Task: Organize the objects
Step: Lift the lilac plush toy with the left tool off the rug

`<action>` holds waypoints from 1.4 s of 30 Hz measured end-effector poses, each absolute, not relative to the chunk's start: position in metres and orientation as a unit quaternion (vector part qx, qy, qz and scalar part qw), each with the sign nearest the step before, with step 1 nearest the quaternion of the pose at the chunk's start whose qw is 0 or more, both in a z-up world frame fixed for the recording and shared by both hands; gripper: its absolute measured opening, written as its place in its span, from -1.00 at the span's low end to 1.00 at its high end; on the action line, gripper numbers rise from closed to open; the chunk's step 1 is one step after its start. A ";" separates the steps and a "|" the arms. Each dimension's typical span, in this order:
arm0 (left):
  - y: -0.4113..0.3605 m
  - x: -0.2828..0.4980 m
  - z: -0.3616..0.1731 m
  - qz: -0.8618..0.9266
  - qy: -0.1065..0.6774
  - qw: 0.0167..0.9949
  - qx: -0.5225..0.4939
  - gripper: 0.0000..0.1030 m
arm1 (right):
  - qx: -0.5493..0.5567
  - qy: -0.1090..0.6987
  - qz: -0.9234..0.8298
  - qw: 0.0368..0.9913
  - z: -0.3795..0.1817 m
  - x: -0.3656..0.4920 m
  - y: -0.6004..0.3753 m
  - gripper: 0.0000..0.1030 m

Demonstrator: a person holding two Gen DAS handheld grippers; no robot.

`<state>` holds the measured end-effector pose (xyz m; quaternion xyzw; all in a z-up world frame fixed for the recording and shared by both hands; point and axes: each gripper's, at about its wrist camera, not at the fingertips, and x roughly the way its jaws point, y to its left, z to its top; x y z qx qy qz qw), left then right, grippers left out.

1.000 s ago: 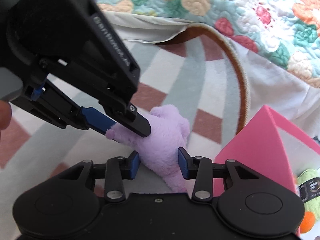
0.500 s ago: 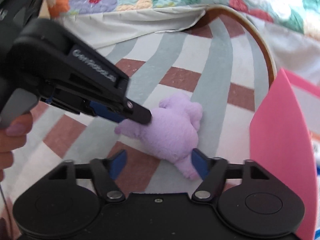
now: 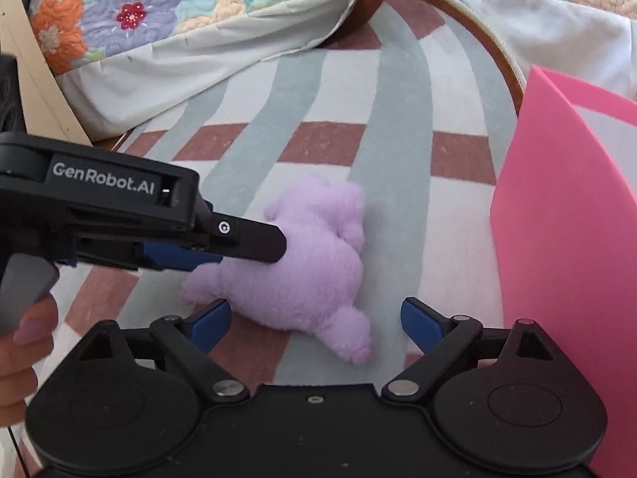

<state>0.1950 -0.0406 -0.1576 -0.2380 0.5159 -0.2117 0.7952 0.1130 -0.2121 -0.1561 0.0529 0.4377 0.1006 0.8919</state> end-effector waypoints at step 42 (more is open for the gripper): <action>-0.081 0.085 -0.034 -0.191 0.559 0.790 -0.163 -0.36 | 0.048 0.481 0.182 0.856 -0.053 0.019 -0.224 0.18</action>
